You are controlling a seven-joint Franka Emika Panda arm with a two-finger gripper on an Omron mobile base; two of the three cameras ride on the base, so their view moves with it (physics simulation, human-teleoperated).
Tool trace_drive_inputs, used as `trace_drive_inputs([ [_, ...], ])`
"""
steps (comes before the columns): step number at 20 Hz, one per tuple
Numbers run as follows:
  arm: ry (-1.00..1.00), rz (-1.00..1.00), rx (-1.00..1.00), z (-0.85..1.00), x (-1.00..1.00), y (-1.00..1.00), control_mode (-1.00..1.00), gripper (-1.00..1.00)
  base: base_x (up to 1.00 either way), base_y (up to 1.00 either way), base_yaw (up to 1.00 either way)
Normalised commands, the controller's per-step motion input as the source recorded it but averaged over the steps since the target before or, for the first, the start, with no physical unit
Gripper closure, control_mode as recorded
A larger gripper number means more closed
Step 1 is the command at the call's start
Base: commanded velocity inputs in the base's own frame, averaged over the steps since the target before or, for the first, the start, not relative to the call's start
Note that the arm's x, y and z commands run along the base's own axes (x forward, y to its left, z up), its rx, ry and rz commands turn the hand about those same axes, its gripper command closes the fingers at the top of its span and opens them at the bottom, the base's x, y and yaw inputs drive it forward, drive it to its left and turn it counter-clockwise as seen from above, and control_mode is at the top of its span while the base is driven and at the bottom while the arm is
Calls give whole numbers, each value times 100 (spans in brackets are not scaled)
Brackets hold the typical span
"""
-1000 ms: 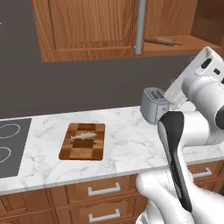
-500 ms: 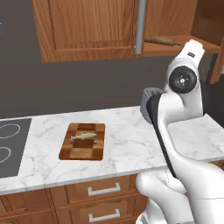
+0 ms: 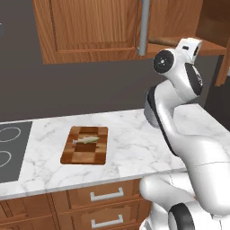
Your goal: Open the cabinet, retrieve the rolling pin, and place it next to the meat on the cutting board to prepare for tenderizing.
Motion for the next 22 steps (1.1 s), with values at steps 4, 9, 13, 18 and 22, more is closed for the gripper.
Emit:
trace_drive_inputs([
  [4,5,-22,-1,-14,5,-70,-100,-100,0,0,0],
  [9,1,-20,0,-7,-13,-85,-100,-100,0,0,0],
  [13,0,-20,0,-9,-27,-92,-100,-100,0,0,0],
  [18,0,-20,0,-7,-49,-100,-100,-100,0,0,0],
  [22,0,-18,0,-2,-42,-93,-100,-100,0,0,0],
])
